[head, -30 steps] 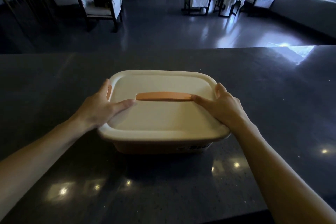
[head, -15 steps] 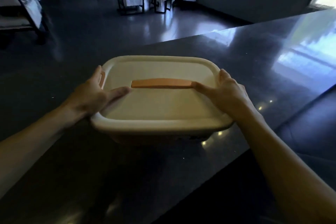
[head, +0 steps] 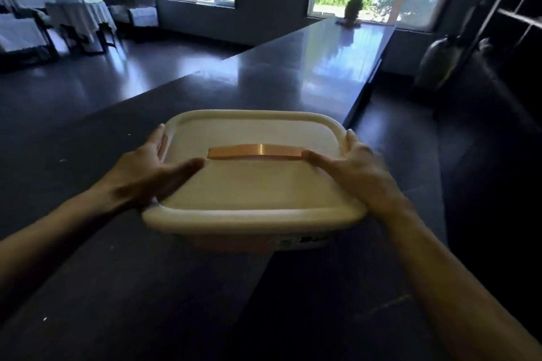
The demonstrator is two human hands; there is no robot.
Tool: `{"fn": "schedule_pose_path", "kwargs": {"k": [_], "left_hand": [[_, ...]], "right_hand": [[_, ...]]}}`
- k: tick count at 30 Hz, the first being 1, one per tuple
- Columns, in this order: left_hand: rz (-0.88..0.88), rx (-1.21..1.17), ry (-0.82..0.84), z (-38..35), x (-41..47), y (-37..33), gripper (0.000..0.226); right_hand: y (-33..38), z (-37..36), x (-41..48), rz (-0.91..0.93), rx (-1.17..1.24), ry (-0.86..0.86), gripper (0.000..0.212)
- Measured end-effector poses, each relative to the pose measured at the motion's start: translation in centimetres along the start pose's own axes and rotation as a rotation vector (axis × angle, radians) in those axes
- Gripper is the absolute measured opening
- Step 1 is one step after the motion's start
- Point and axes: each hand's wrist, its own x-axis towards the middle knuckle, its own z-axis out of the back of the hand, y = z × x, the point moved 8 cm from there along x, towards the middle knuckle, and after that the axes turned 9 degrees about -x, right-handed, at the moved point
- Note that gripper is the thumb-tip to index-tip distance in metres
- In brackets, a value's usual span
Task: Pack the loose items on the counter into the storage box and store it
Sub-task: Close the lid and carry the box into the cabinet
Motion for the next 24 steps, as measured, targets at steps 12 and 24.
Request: {"fn": "schedule_pose_path", "kwargs": {"k": [12,24], "left_hand": [[-0.277,-0.091,0.231,-18.5,17.3,-16.3,0.118],[-0.49,-0.213,0.478,-35.0,32.5,-29.3,0.109]], "right_hand": [[-15.8,10.5,10.5,-0.299,0.028,-0.248,0.107],[-26.2,15.1,22.3,-0.541,-0.029,-0.371,0.107]]}}
